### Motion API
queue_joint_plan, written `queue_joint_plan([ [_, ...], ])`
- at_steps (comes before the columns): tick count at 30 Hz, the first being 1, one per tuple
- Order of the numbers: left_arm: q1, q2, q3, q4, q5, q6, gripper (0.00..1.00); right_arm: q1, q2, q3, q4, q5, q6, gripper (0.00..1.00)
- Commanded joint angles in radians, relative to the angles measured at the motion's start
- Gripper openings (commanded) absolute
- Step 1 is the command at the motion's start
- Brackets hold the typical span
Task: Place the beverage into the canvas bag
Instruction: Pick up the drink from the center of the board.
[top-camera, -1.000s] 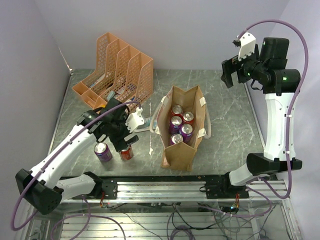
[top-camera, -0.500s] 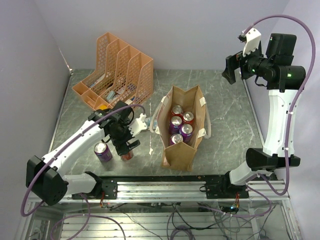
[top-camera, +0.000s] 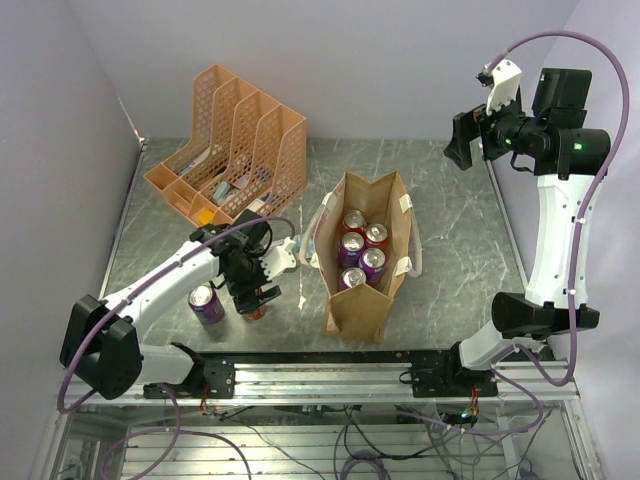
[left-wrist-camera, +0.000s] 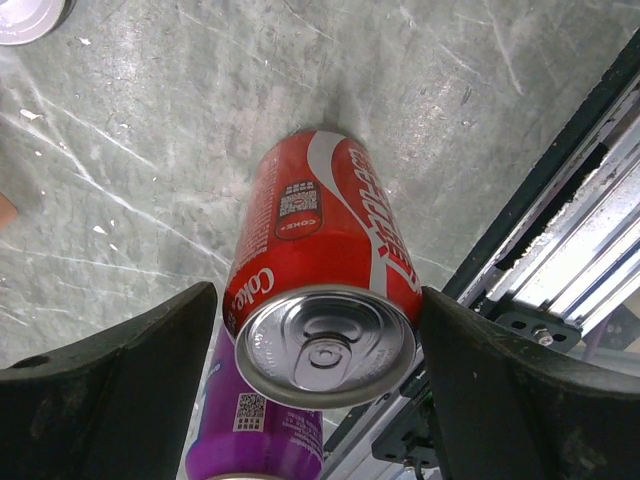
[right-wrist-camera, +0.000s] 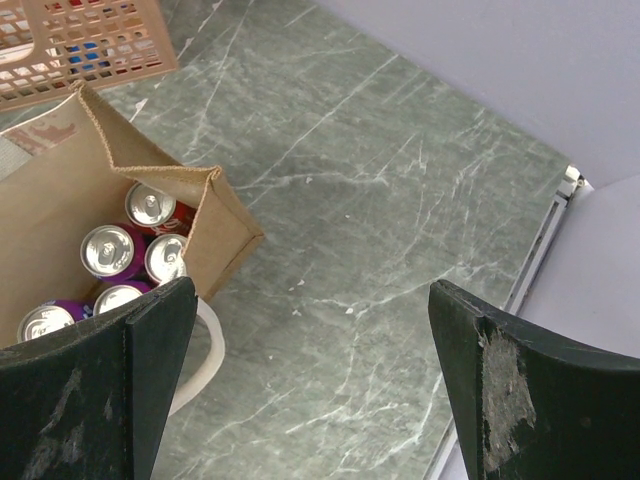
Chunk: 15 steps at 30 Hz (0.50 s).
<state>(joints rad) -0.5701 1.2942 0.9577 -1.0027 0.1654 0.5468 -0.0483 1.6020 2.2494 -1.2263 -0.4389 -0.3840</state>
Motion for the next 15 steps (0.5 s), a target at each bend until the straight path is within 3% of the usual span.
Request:
queue_joint_plan([
  [1,0.010,0.008,-0.020,0.057,0.020,0.016,0.89,-0.017,0.015,0.015,-0.016,-0.011,-0.011,1.00],
  [10,0.010,-0.003,-0.036,0.079,0.053,0.031,0.72,-0.025,0.016,0.003,-0.019,-0.012,-0.018,1.00],
  [15,0.010,-0.015,0.008,0.051,0.076,0.040,0.40,-0.027,0.021,0.002,-0.018,-0.012,-0.018,1.00],
])
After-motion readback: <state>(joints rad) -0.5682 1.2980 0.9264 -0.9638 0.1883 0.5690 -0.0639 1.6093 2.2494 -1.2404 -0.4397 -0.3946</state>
